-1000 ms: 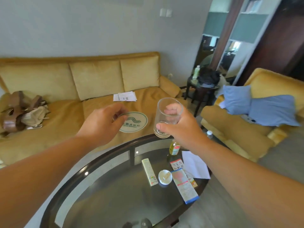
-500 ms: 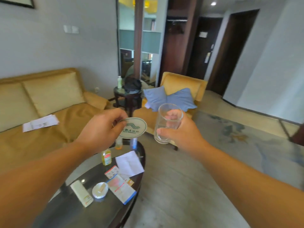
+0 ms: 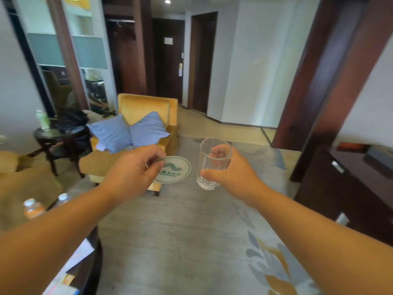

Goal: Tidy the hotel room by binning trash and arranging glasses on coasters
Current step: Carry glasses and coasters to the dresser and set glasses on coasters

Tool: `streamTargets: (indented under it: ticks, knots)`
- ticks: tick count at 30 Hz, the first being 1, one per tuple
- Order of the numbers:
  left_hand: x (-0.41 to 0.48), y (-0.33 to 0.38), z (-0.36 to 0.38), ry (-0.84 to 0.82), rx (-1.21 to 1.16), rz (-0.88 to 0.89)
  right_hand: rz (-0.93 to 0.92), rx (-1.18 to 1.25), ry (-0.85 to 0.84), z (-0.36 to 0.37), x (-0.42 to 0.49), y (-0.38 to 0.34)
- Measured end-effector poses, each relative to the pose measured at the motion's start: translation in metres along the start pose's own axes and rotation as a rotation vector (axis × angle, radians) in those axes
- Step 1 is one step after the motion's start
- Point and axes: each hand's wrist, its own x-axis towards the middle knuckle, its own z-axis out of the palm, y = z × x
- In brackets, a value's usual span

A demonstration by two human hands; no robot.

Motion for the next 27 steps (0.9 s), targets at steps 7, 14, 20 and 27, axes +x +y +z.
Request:
streamTargets:
  ticks: [7,14,20,27]
  knots:
    - [0.077,0.026,0.095,-0.136,-0.127,0.141,0.126,-0.069,0.170,-0.085,0.005,0.055]
    - [0.155,0.035,0.179,-0.239,-0.222,0.239,0.214,-0.147,0.331,-0.144,0.032,0.098]
    - [0.228,0.030,0.233,-0.319,-0.304,0.282,0.279,-0.127,0.441,-0.174,0.071,0.119]
    - [0.295,0.032,0.297,-0.371,-0.384,0.360,0.346,-0.099,0.532,-0.214,0.106,0.146]
